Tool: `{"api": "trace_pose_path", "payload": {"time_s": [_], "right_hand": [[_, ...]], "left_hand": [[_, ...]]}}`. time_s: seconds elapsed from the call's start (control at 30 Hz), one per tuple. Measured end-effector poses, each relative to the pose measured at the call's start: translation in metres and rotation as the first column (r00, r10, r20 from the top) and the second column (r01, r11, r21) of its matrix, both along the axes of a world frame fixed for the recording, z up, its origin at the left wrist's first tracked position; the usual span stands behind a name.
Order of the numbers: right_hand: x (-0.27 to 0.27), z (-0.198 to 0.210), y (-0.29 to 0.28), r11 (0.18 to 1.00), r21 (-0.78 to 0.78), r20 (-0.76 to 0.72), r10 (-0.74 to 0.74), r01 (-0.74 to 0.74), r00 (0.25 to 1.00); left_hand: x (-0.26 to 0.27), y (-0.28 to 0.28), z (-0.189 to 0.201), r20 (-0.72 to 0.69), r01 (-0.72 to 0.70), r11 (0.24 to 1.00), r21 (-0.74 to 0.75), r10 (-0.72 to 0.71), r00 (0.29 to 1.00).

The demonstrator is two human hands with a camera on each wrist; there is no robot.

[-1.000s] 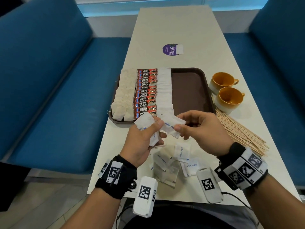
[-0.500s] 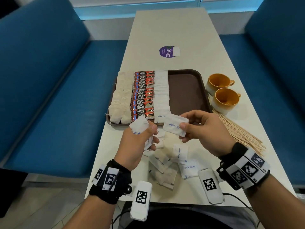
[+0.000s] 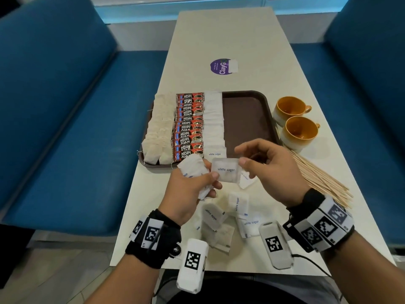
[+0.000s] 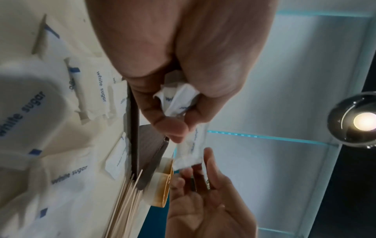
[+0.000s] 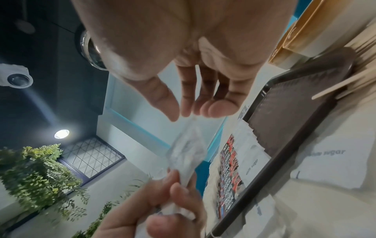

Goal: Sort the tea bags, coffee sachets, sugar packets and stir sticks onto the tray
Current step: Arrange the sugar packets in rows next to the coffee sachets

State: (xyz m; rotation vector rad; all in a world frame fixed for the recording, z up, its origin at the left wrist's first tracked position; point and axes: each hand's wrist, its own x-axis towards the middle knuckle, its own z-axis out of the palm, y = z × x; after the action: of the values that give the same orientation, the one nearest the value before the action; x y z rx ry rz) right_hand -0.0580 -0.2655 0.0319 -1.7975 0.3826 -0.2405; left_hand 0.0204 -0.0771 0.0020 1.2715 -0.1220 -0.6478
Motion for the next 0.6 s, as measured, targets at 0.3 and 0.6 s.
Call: {"api": "trace_pose_path", "payload": {"time_s": [0.3, 0.6], "right_hand": [[0.029, 0.010, -0.009, 0.982, -0.006, -0.140, 0.188, -0.191, 0.972], [0.091, 0.029, -0.047, 0.992, -0.026, -0.110, 0.122, -0.126, 0.986]], "left_hand": [[0.020, -0.009, 0.005, -0.025, -0.023, 0.998, -0.052, 0.022, 0.999], [0.069, -0.035, 0.013, 0.000, -0.067, 0.997, -0.046, 0.067, 0.998]]}}
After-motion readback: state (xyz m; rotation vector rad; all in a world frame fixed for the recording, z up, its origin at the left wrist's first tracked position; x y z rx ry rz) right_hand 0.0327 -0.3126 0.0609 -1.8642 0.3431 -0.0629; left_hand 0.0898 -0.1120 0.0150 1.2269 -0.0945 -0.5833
